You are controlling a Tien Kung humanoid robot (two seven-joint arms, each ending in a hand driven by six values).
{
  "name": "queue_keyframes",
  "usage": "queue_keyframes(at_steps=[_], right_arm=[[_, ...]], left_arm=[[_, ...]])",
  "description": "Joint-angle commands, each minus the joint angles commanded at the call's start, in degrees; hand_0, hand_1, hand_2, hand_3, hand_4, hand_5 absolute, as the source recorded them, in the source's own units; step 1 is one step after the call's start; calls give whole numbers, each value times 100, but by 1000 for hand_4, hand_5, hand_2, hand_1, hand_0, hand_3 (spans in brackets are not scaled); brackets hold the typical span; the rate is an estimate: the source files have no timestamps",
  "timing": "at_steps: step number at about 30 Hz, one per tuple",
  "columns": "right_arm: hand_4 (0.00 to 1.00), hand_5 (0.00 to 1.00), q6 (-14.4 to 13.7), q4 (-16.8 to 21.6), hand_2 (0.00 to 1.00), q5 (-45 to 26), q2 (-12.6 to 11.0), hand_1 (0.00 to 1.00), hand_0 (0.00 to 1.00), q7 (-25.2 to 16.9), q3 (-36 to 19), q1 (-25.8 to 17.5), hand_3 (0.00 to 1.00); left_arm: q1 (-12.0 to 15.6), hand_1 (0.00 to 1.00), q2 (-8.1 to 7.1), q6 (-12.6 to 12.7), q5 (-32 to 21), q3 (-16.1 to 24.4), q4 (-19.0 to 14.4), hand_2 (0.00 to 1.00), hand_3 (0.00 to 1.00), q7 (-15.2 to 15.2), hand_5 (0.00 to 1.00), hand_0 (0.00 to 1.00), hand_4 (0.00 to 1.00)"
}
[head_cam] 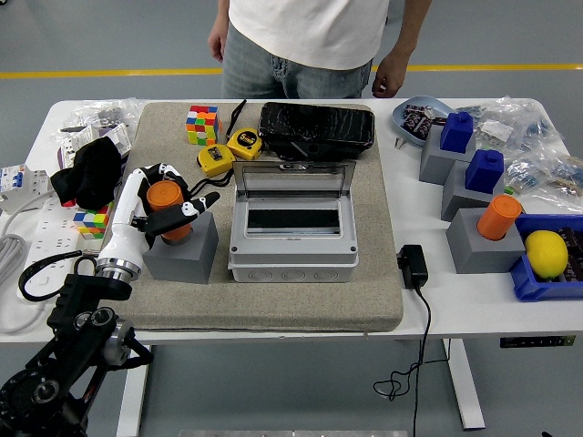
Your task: Fetch the battery,place it into the box,close the lid of the box
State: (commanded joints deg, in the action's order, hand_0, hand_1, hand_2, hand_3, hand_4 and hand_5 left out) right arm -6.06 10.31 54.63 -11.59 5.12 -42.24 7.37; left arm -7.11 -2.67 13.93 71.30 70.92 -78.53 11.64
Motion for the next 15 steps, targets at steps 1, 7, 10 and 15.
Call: queue_keyframes(at_steps=[1,7,10,15], right_arm=[[998,998,0,0,920,-6,-1,992,998,-1,8,2,868],[998,998,-6,0,917,-15,-8,989,998,-8,15,14,866],[998,998,-8,0,917,-20,-8,989,998,-10,22,15,866],[998,998,-15,0,915,-54,-11,988,998,-20,63,25,863]], left_arm=[[-10,96,-9,22,30,-11,-43,114,103,8,2,96,998],[-70,82,-94,269,441,-182,-502,89,78,87,23,84,998],[-110,82,-142,383,643,-315,-690,89,78,121,23,84,998],[-249,31,-308,645,1152,-776,-991,51,35,172,320,57,998]])
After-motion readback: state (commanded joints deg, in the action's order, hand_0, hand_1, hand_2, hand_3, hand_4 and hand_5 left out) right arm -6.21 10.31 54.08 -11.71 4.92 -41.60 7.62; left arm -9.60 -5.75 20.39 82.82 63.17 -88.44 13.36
